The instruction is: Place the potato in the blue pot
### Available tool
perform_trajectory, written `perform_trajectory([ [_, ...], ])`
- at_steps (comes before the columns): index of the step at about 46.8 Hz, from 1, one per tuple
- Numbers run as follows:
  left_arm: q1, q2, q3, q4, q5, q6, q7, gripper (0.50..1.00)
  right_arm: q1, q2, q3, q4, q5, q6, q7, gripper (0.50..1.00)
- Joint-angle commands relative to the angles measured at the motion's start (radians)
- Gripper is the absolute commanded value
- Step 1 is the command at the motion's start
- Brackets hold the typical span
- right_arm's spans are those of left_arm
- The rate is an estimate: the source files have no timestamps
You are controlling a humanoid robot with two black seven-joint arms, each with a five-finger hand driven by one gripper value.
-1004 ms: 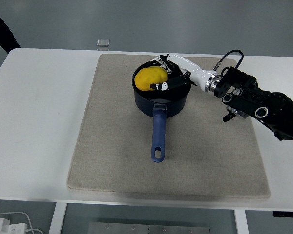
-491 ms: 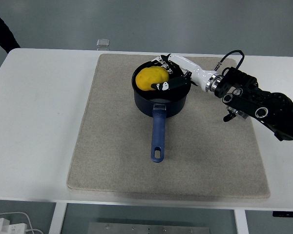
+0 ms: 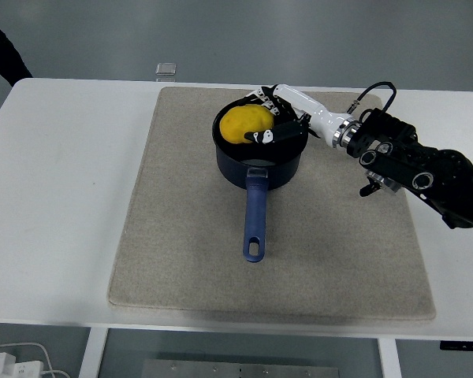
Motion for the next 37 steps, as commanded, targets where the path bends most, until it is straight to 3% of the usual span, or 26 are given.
perform_trajectory([
  [1, 0.0, 0.0, 0.0, -0.002, 0.0, 0.0, 0.0, 0.996, -0.01, -0.001, -0.002, 0.0, 0.014, -0.001, 0.0, 0.93],
  [22, 0.0, 0.0, 0.0, 0.0, 0.0, 0.0, 0.0, 0.996, 0.007, -0.027, 0.0, 0.0, 0.043, -0.001, 0.0, 0.93],
  [37, 0.0, 0.0, 0.0, 0.0, 0.0, 0.0, 0.0, 0.996, 0.039, -0.067, 0.044, 0.0, 0.156, -0.001, -0.003, 0.93],
])
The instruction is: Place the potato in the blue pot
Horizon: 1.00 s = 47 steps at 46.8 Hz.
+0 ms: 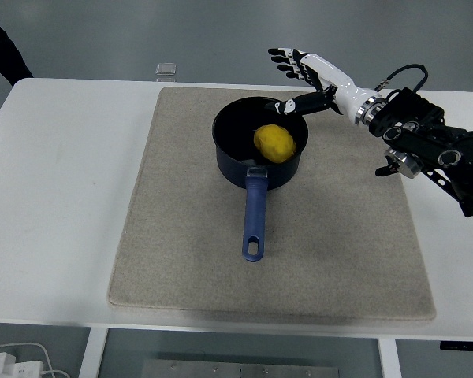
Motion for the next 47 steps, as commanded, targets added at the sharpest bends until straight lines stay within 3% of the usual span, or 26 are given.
perform_trajectory([
  [1, 0.0, 0.0, 0.0, 0.0, 0.0, 0.0, 0.0, 0.996, -0.004, -0.005, 0.028, 0.0, 0.02, -0.001, 0.0, 0.93],
  [16, 0.0, 0.0, -0.001, 0.001, 0.0, 0.0, 0.0, 0.996, -0.109, -0.033, 0.28, -0.051, 0.199, 0.006, -0.005, 0.93],
  [24, 0.0, 0.0, 0.0, 0.0, 0.0, 0.0, 0.0, 0.996, -0.165, -0.035, 0.387, -0.052, 0.303, -0.001, -0.092, 0.93],
  [33, 0.0, 0.0, 0.0, 0.0, 0.0, 0.0, 0.0, 0.996, -0.19, -0.03, 0.528, -0.055, 0.363, -0.004, -0.103, 0.93],
  [40, 0.0, 0.0, 0.0, 0.0, 0.0, 0.0, 0.0, 0.996, -0.193, -0.019, 0.557, -0.072, 0.373, -0.01, -0.141, 0.93],
  [47, 0.0, 0.0, 0.0, -0.006, 0.0, 0.0, 0.0, 0.996, -0.221, 0.002, 0.591, -0.092, 0.373, -0.018, -0.14, 0.93],
])
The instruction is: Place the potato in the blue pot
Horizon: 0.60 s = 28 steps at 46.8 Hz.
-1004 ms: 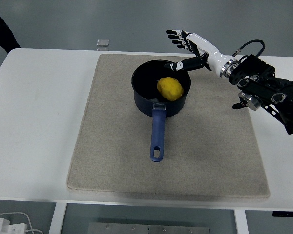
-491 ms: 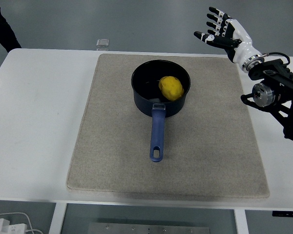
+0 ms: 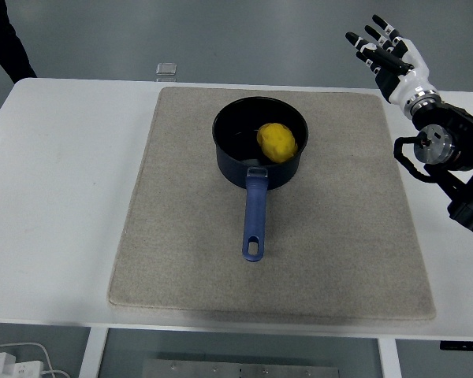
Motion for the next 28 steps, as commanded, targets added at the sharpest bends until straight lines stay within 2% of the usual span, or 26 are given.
perform_trajectory([
  [1, 0.0, 0.0, 0.0, -0.005, 0.0, 0.0, 0.0, 0.996, -0.02, 0.007, 0.017, -0.003, 0.0, -0.004, 0.002, 0.93],
  [28, 0.0, 0.0, 0.0, -0.008, 0.0, 0.0, 0.0, 0.996, -0.059, 0.016, 0.098, -0.006, -0.003, 0.01, 0.012, 0.93],
])
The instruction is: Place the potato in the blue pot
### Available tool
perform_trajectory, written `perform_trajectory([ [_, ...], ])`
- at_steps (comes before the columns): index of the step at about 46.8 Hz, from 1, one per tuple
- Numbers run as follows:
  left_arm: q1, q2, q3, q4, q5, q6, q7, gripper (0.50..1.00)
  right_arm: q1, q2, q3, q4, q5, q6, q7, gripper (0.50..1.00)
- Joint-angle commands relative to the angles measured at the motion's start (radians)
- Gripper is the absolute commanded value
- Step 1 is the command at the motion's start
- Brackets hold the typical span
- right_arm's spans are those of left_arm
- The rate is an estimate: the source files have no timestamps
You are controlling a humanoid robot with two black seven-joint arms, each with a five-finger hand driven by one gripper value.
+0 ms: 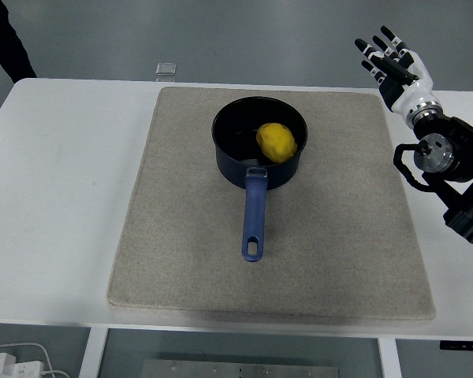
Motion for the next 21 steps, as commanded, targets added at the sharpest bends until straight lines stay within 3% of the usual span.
perform_trajectory([
  [1, 0.0, 0.0, 0.0, -0.001, 0.0, 0.0, 0.0, 0.996, -0.013, 0.005, 0.008, -0.003, -0.003, 0.0, 0.001, 0.93],
  [21, 0.0, 0.0, 0.0, 0.006, 0.0, 0.0, 0.0, 0.996, -0.023, 0.014, 0.022, -0.012, -0.001, 0.002, 0.003, 0.93],
])
